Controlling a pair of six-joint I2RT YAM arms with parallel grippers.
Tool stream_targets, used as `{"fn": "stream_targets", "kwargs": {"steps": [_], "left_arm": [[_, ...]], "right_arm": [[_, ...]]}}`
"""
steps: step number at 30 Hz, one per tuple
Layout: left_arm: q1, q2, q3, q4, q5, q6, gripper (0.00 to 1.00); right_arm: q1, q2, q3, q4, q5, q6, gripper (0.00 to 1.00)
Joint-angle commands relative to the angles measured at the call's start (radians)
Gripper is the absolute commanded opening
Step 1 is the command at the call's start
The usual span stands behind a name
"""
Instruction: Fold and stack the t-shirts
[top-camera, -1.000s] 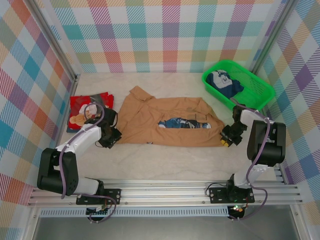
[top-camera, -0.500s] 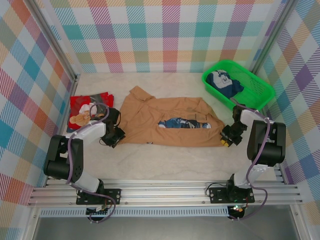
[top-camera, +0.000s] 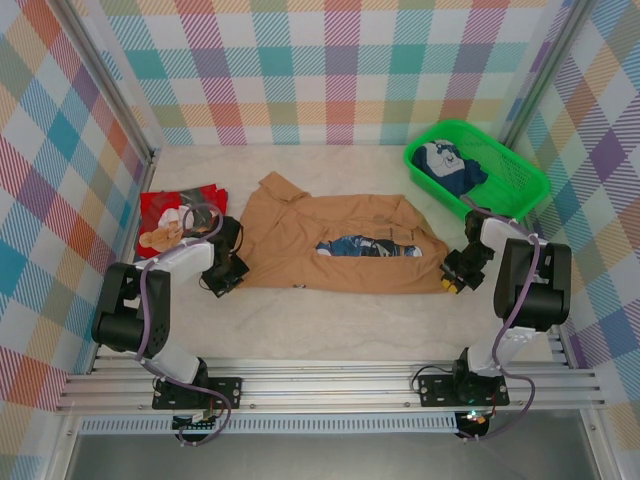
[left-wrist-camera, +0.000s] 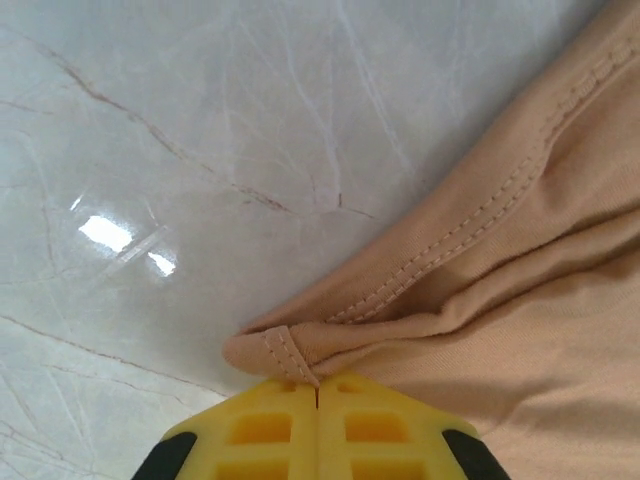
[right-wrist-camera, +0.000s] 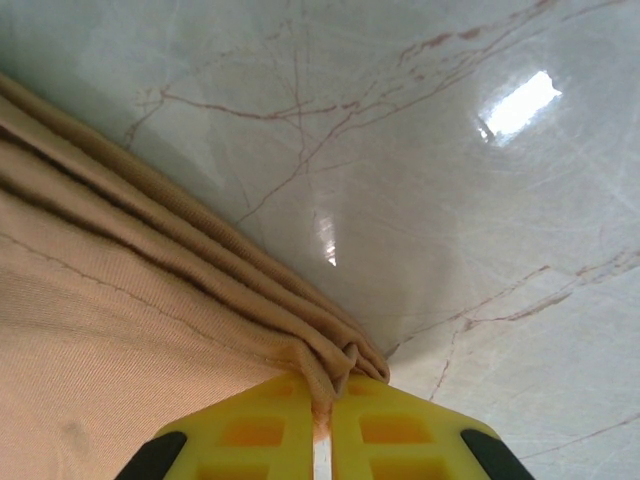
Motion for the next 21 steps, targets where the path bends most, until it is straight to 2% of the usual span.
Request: {"fn": "stream_targets", "kwargs": {"steps": [1, 6, 12, 19, 21], "left_arm": [[0.003, -0.03, -0.01, -0.035, -0.056, 0.015, 0.0], [0.003, -0.14, -0.045, -0.113, -0.138, 0.014, 0.0], [-0.012, -0.2, -0.119, -0.109, -0.107, -0.043, 0.0], [-0.025, -0.173, -0.178, -0.141, -0.157, -0.09, 0.0], [-0.026, -0.163, -0.177, -0.144, -0.142, -0.089, 0.0]], "right_arm": [[0.007, 0.049, 0.005, 0.018, 0.048, 0.001, 0.0], [0.007, 0.065, 0.025, -0.012, 0.084, -0.002, 0.0], [0.008, 0.031, 0.021, -0.035, 0.093, -0.006, 0.0], [0.008, 0.062, 0.006, -0.035, 0.104, 0.01, 0.0], [0.007, 0.056, 0.006, -0.039, 0.117, 0.011, 0.0]]}}
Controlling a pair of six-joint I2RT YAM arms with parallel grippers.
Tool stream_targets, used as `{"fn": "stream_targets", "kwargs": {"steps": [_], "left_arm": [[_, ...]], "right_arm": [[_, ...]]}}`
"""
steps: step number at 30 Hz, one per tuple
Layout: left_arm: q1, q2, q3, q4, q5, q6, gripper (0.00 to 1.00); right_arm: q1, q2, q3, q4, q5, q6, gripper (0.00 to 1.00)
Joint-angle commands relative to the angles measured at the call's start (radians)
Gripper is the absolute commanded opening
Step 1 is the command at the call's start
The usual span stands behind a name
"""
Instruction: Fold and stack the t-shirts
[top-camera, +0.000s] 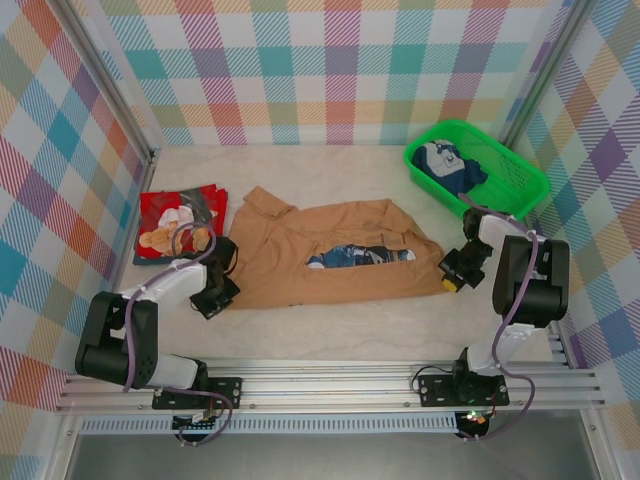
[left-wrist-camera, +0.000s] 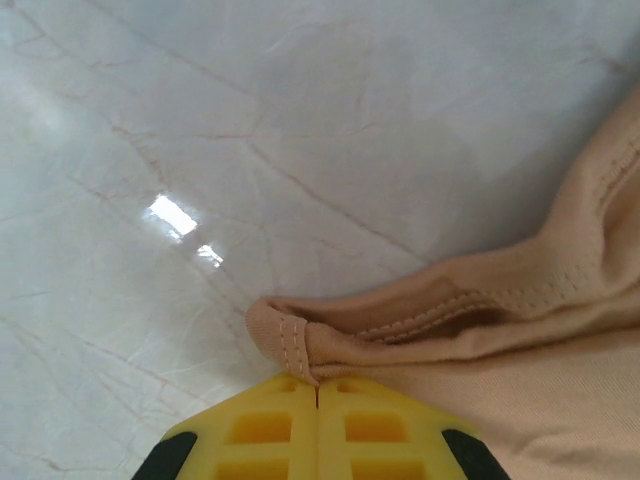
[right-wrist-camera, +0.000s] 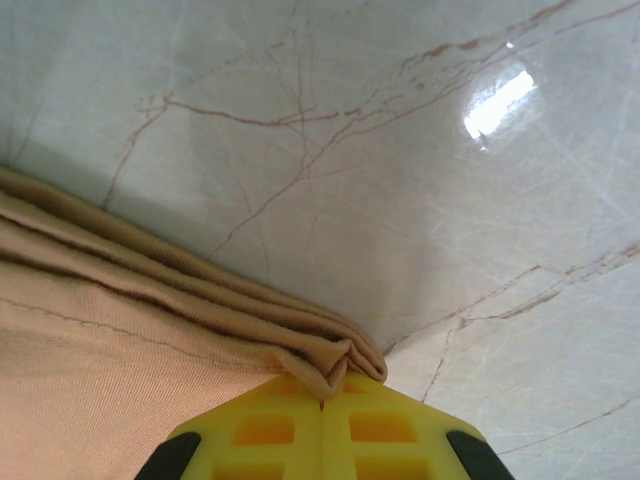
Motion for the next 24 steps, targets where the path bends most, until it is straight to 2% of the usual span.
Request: {"fn": "stream_targets", "kwargs": {"steps": [1, 2, 7, 10, 13, 15, 17, 20, 24], "left_arm": [[-0.013, 0.015, -0.006, -0.055, -0.035, -0.022, 0.01], [-0.015, 0.006, -0.001, -0.056, -0.021, -0.022, 0.08], [-0.051, -0.118, 0.115, -0.147, -0.016, -0.034, 0.38], [-0.056, -0.135, 0.205, -0.176, 0.025, -0.046, 0.44], [-0.059, -0.066, 0.268, -0.126, 0.093, -0.071, 0.39], [-0.063, 0.028, 0.285, -0.028, 0.172, -0.1, 0.34], [-0.078, 0.114, 0.287, 0.035, 0.229, -0.14, 0.27], [-0.128, 0.185, 0.304, 0.001, 0.207, -0.154, 0.24], [-0.148, 0.137, 0.185, -0.001, 0.204, -0.175, 0.25]], "right_arm": [[-0.004, 0.028, -0.027, -0.002, 0.084, 0.009, 0.0], [-0.002, 0.025, -0.026, -0.005, 0.079, 0.004, 0.0], [0.029, -0.088, 0.01, -0.057, 0.097, -0.013, 0.36], [0.046, -0.161, 0.044, -0.097, 0.109, -0.01, 0.41], [0.086, -0.163, 0.073, -0.082, 0.108, -0.013, 0.35], [0.119, -0.123, 0.083, -0.02, 0.06, -0.023, 0.32], [0.143, -0.066, 0.098, 0.028, 0.011, -0.02, 0.22], [0.147, 0.009, 0.103, 0.058, -0.031, 0.004, 0.19], [0.148, 0.07, 0.096, 0.074, -0.017, -0.001, 0.19]]}}
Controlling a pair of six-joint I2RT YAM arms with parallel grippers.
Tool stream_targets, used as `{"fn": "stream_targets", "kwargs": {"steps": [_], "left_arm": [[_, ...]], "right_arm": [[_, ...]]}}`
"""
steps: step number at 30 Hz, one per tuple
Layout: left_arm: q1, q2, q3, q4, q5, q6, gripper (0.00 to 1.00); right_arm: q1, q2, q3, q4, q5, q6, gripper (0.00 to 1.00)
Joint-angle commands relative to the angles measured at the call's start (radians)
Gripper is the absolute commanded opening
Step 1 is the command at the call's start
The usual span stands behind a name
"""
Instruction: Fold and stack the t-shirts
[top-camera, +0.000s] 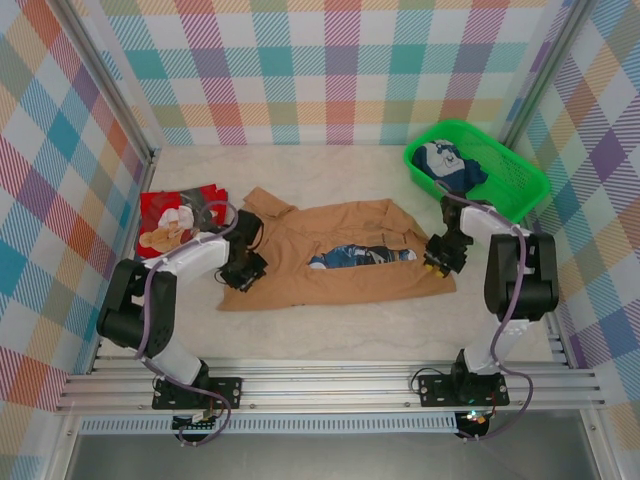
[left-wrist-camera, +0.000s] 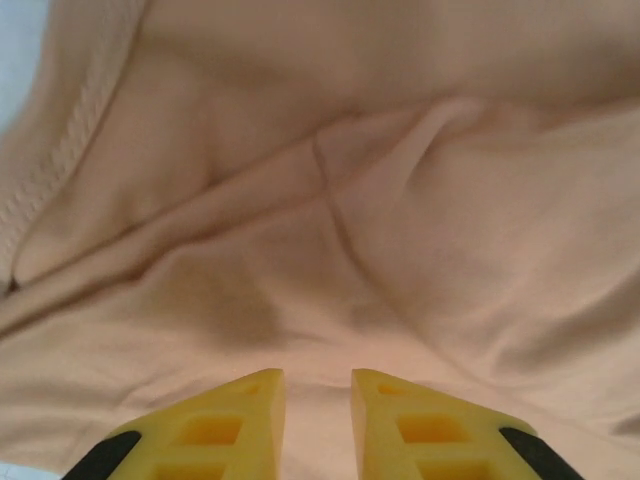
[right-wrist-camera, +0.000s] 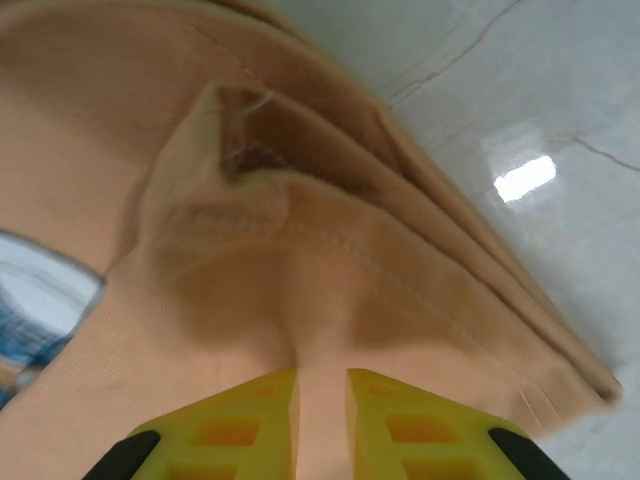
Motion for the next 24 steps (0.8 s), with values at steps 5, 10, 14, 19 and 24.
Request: {"fn": "stream_targets", "kwargs": {"steps": [5, 10, 14, 19, 24], "left_arm": [[-0.013, -0.164, -0.202, -0.081, 0.002, -0.046, 0.25], [-0.006, -0.251, -0.294, -0.099, -0.034, -0.057, 0.27], [-0.006, -0.23, -0.304, -0.115, -0.04, -0.047, 0.27], [-0.006, -0.271, -0.309, -0.182, -0.056, -0.062, 0.28], [-0.006, -0.315, -0.321, -0.186, -0.041, -0.092, 0.27]], "right_arm": [[-0.005, 0.064, -0.023, 0.003, 0.009, 0.003, 0.2], [-0.006, 0.074, -0.05, -0.007, 0.026, 0.011, 0.21], [-0.006, 0.049, -0.051, -0.077, 0.067, 0.012, 0.21], [-0.007, -0.036, -0.114, -0.177, 0.076, 0.056, 0.21], [-0.007, -0.122, -0.203, -0.144, 0.07, 0.096, 0.25]]}}
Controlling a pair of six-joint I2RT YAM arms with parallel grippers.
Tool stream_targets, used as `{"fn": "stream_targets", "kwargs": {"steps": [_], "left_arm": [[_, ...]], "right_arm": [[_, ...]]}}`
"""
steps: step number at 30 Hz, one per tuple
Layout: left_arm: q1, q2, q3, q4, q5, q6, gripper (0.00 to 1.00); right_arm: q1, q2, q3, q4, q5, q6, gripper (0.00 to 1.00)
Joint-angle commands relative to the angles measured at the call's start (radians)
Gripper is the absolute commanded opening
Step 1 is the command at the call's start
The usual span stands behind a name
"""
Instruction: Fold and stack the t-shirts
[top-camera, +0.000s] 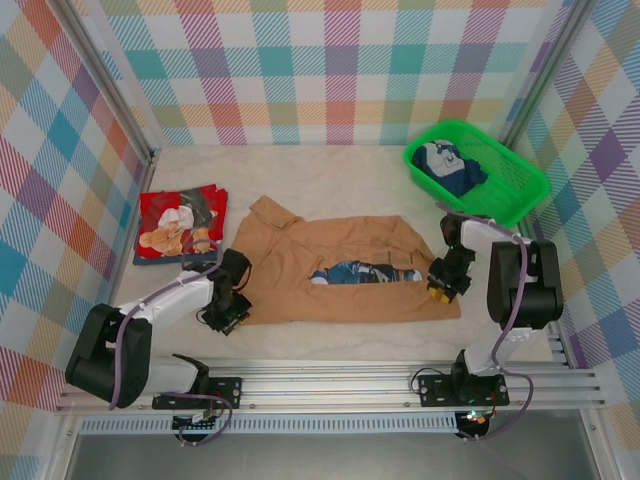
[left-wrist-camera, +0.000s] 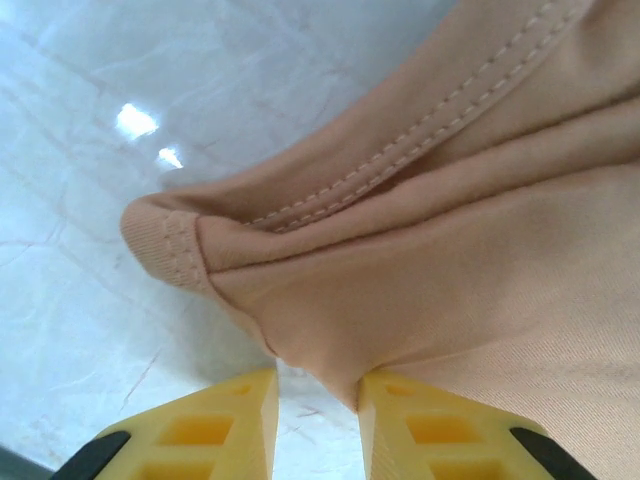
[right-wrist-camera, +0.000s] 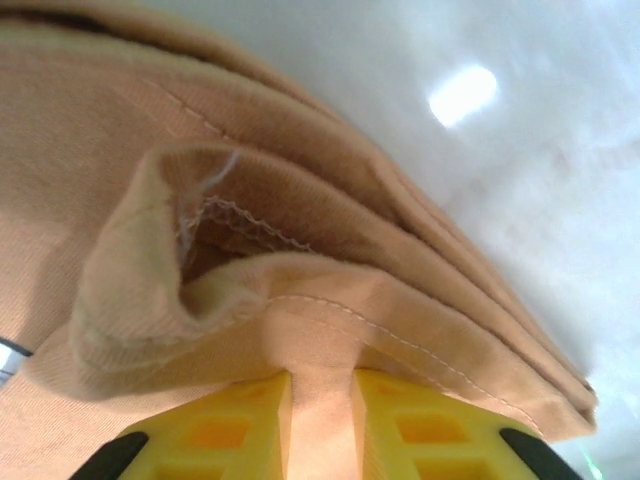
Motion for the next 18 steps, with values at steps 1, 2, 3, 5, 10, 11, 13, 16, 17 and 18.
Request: {"fn": "stream_targets", "kwargs": {"steps": [1, 2, 3, 5, 10, 11, 13, 16, 17, 18], "left_arm": [[0.006, -0.037, -0.002, -0.07, -0.017, -0.034, 0.27], [0.006, -0.047, 0.02, -0.076, -0.017, -0.032, 0.27], [0.006, -0.057, 0.059, -0.093, -0.029, -0.021, 0.28], [0.006, -0.064, 0.167, -0.136, -0.064, 0.011, 0.32], [0.034, 0.096, 0.467, -0.11, -0.073, 0.128, 0.42], [0.039, 0.166, 0.534, -0.099, -0.068, 0.152, 0.43], [0.057, 0.299, 0.644, -0.047, -0.047, 0.183, 0.45], [0.104, 0.464, 0.778, 0.015, 0.0, 0.18, 0.47], [0.116, 0.506, 0.818, 0.026, 0.005, 0.179, 0.47], [0.127, 0.544, 0.858, 0.047, 0.009, 0.18, 0.47]], "right_arm": [[-0.006, -0.034, -0.02, -0.034, 0.046, 0.032, 0.27], [-0.007, -0.04, 0.006, -0.032, 0.055, 0.016, 0.29], [-0.001, -0.052, 0.038, -0.031, 0.064, -0.008, 0.32], [0.029, -0.079, 0.125, -0.033, 0.101, -0.063, 0.36], [0.171, 0.001, 0.37, -0.024, 0.128, -0.215, 0.36], [0.208, 0.052, 0.435, -0.046, 0.151, -0.23, 0.34], [0.253, 0.156, 0.539, -0.067, 0.178, -0.239, 0.32], [0.268, 0.282, 0.642, -0.08, 0.171, -0.214, 0.32], [0.276, 0.323, 0.681, -0.099, 0.183, -0.21, 0.32], [0.284, 0.356, 0.713, -0.123, 0.197, -0.207, 0.33]]}}
